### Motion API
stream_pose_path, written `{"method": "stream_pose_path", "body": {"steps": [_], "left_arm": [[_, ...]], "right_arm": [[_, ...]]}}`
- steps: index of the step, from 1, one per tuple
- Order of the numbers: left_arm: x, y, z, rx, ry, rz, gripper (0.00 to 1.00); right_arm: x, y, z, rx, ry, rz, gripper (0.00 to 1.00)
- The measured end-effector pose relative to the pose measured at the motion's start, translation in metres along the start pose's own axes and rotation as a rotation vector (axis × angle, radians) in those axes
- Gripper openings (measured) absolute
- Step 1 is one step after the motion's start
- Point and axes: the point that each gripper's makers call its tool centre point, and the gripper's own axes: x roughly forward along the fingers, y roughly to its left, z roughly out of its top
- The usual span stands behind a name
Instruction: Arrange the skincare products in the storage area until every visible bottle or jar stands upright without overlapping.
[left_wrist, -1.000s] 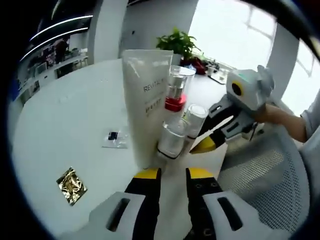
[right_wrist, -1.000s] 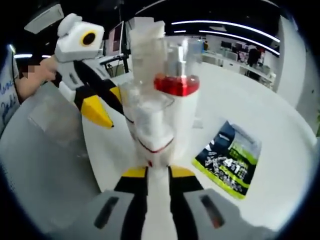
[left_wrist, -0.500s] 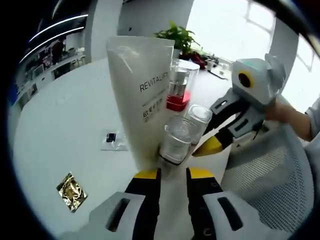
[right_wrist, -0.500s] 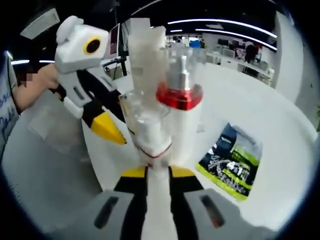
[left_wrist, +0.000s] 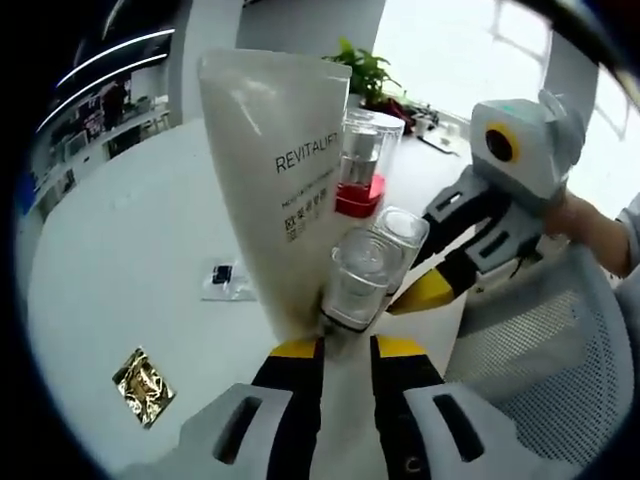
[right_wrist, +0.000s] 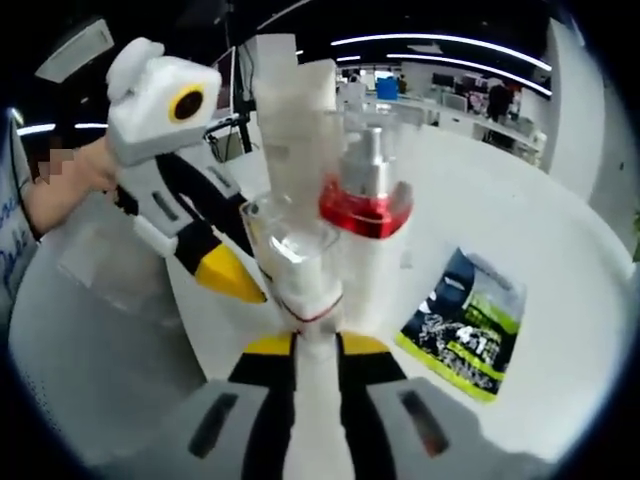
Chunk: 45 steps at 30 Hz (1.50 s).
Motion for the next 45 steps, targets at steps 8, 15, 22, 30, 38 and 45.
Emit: {"method": "stream_pose_path", "body": {"steps": [8, 15, 22, 30, 38, 45], "left_arm": [[0.0013, 0.0007, -0.0013, 0.005, 0.004, 0.002, 0.14], [0.0034, 0.0027, -0.0019, 0.005, 0.006, 0.017, 0.13], [0.0051, 0.0031, -0.0030, 0.004, 0.011, 0.021, 0.13], [0.0049, 0.0028, -0.0024, 0.011, 0.011, 0.021, 0.13], [0.0052, 0.0022, -0.0028, 0.015, 0.014, 0.025, 0.12], [0.0046, 0.0028, -0.0038, 0.012, 0.017, 0.029, 0.12]], "right_arm": [[0.0005, -0.0020, 0.0000, 0.001, 0.001, -0.007, 0.13], [0.0002, -0.0015, 0.0004, 0.002, -0.002, -0.006, 0.13], [0.0000, -0.0016, 0.0004, 0.001, -0.002, -0.006, 0.13], [-0.0007, -0.0016, 0.0008, -0.003, -0.003, -0.006, 0.13], [-0.0022, -0.0016, 0.0014, -0.005, -0.008, -0.011, 0.12], [-0.0044, -0.0020, 0.0025, -0.007, -0.015, -0.018, 0.12]]}}
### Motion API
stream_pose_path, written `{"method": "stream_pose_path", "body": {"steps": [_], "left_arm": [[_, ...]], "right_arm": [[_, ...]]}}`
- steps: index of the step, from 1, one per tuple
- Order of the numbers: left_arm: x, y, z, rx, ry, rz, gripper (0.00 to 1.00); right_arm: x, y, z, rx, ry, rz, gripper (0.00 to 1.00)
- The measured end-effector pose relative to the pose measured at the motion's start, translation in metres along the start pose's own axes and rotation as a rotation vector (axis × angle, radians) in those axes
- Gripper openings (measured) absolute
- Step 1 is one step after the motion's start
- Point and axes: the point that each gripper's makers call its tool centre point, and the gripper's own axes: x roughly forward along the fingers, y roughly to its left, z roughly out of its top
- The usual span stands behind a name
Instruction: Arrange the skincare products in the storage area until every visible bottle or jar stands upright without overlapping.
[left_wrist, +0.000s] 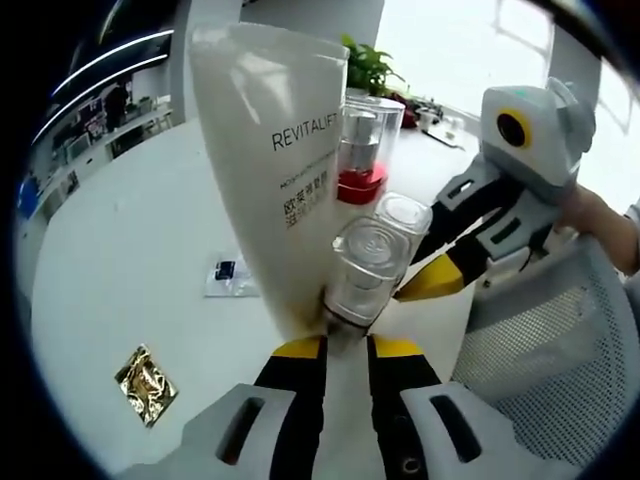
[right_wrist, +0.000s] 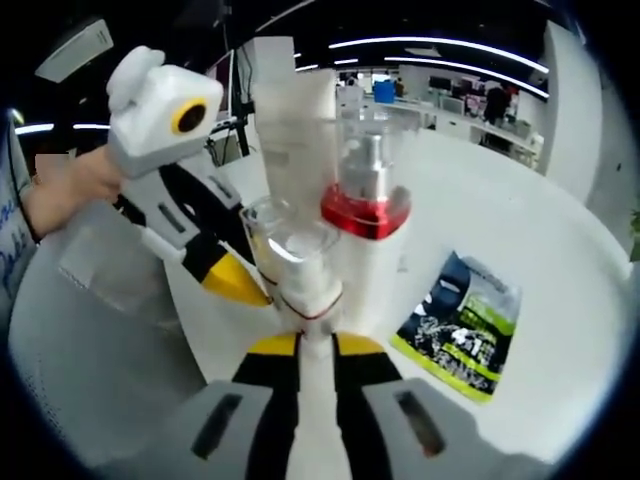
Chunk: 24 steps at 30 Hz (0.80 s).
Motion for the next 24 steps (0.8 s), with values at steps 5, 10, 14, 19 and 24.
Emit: {"method": "stream_pose_path", "body": {"steps": [5, 10, 14, 19, 24], "left_arm": [[-0.002, -0.002, 0.000, 0.006, -0.003, -0.001, 0.13], [-0.006, 0.000, 0.000, 0.009, -0.004, 0.006, 0.13], [-0.009, 0.000, 0.001, 0.009, -0.010, 0.011, 0.14], [-0.015, -0.003, 0.002, 0.015, -0.023, 0.007, 0.18], [-0.022, 0.000, 0.005, 0.013, -0.040, 0.026, 0.25]], "right_arm": [[-0.003, -0.001, 0.001, -0.002, -0.007, -0.008, 0.12], [-0.007, 0.000, 0.004, -0.003, -0.018, -0.011, 0.12], [-0.010, 0.001, 0.006, -0.004, -0.024, -0.009, 0.14], [-0.016, 0.000, 0.010, -0.014, -0.040, -0.026, 0.17], [-0.023, 0.000, 0.015, -0.016, -0.055, -0.039, 0.21]]}}
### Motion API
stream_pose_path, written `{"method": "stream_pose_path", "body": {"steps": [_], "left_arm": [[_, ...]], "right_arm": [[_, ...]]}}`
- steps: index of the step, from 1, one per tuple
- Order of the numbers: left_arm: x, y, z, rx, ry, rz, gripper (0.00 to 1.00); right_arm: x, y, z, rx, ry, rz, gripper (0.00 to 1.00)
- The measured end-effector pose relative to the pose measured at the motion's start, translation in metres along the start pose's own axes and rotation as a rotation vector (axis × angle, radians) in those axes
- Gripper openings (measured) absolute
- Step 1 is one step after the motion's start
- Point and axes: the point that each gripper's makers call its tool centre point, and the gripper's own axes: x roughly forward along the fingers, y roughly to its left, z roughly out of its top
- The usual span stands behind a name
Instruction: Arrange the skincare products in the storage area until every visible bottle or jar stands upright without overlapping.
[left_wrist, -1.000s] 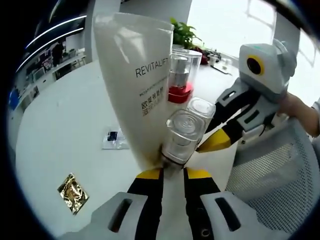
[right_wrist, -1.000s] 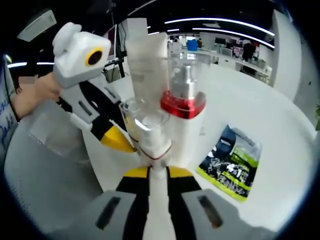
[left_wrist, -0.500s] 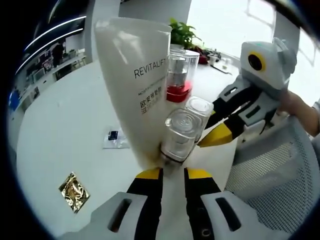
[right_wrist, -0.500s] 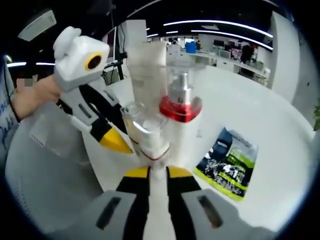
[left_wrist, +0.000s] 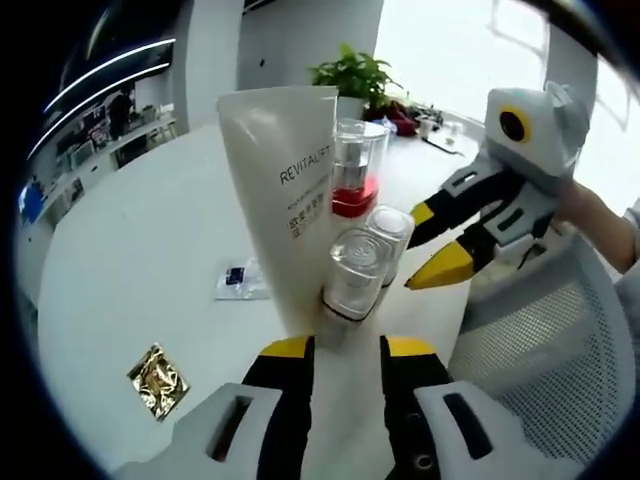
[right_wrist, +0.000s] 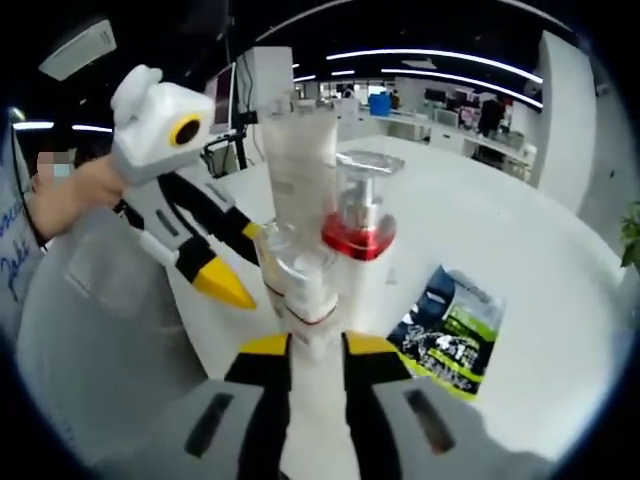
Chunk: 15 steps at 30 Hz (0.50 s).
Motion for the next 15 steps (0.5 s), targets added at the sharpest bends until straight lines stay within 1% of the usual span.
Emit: {"method": "stream_pose_path", "body": {"steps": [5, 8, 11, 12, 15], "left_arm": [[-0.007, 0.005, 0.001, -0.003, -0.009, 0.024, 0.32], [-0.011, 0.007, 0.001, -0.004, -0.015, 0.034, 0.35], [-0.018, 0.010, 0.004, 0.000, -0.029, 0.051, 0.39], [-0.020, 0.012, 0.004, 0.000, -0.031, 0.058, 0.42], [-0.026, 0.016, 0.006, 0.002, -0.040, 0.081, 0.47]], "right_arm": [[-0.004, -0.003, 0.004, -0.004, -0.006, -0.024, 0.29], [-0.008, -0.006, 0.006, 0.005, -0.010, -0.046, 0.36], [-0.012, -0.009, 0.008, 0.009, -0.013, -0.061, 0.39], [-0.013, -0.009, 0.008, 0.010, -0.013, -0.065, 0.42], [-0.017, -0.012, 0.009, 0.007, -0.006, -0.087, 0.49]]}}
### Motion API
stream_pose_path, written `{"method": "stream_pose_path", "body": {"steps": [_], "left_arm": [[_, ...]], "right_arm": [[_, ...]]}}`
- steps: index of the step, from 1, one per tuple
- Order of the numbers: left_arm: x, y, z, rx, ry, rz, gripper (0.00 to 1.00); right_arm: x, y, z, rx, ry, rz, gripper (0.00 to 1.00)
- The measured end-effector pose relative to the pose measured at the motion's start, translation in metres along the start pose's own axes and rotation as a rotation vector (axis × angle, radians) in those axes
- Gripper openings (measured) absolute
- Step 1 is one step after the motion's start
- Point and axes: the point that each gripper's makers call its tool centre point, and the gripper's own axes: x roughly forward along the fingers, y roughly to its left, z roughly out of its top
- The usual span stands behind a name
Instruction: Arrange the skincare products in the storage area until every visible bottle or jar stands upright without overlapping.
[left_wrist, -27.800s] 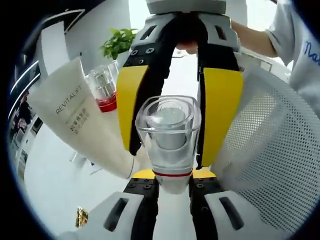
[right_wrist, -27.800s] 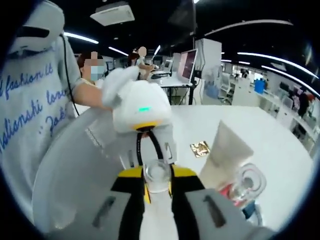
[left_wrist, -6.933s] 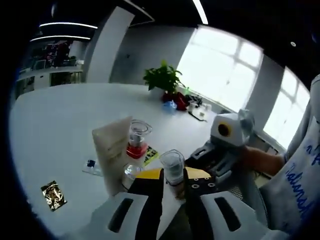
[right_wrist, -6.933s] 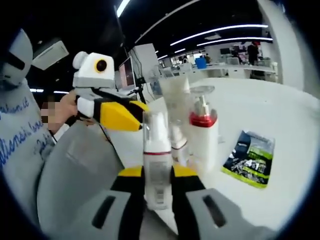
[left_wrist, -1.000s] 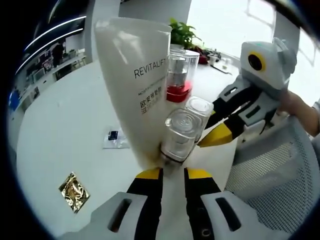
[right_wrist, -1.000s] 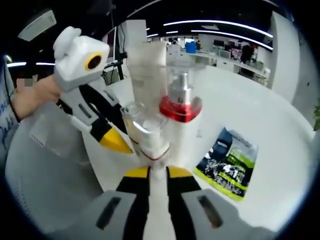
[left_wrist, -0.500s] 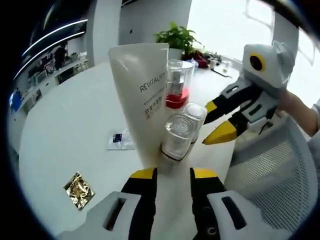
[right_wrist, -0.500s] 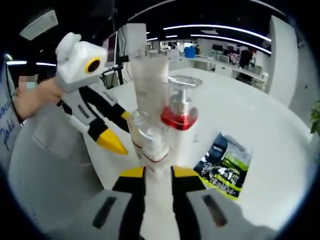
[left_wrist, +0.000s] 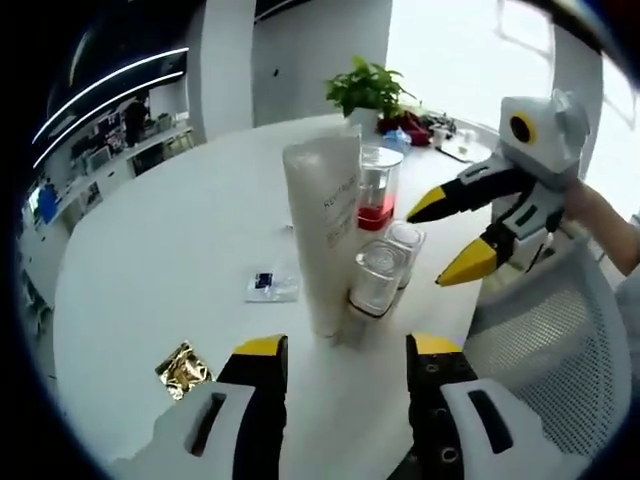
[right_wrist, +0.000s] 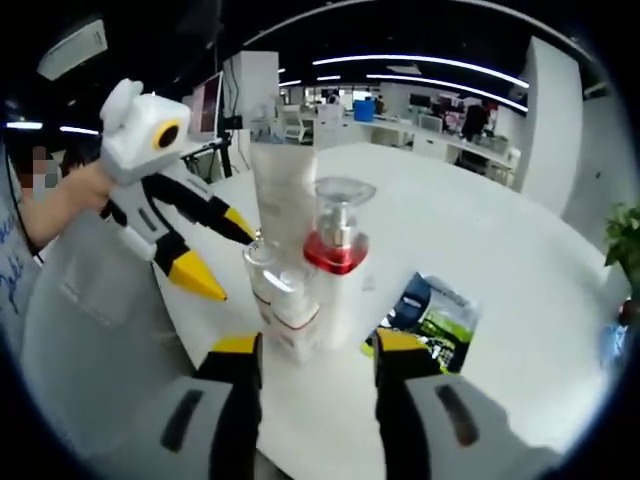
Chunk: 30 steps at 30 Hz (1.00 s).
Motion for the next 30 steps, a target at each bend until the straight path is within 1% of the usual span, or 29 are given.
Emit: {"method": "stream_pose_path", "body": {"steps": [3, 6, 15, 18, 23, 30], "left_arm": [[-0.007, 0.005, 0.001, 0.001, -0.007, 0.020, 0.50], [-0.014, 0.008, 0.002, 0.011, -0.009, 0.038, 0.55], [-0.032, 0.017, 0.005, 0.007, -0.033, 0.089, 0.63], [-0.038, 0.020, 0.003, 0.002, -0.032, 0.101, 0.65], [-0.046, 0.024, 0.002, -0.001, -0.038, 0.123, 0.71], [-0.055, 0.025, 0.001, 0.014, -0.042, 0.130, 0.78]], "right_arm": [[-0.004, -0.001, 0.002, 0.008, 0.000, -0.012, 0.55], [-0.007, -0.002, 0.004, 0.016, -0.006, -0.021, 0.58], [-0.014, -0.002, 0.009, 0.018, -0.012, -0.034, 0.72], [-0.016, 0.000, 0.012, 0.003, -0.014, -0.029, 0.75], [-0.019, 0.002, 0.016, 0.006, -0.018, -0.024, 0.81], [-0.024, -0.003, 0.016, 0.008, -0.017, -0.030, 0.87]]}}
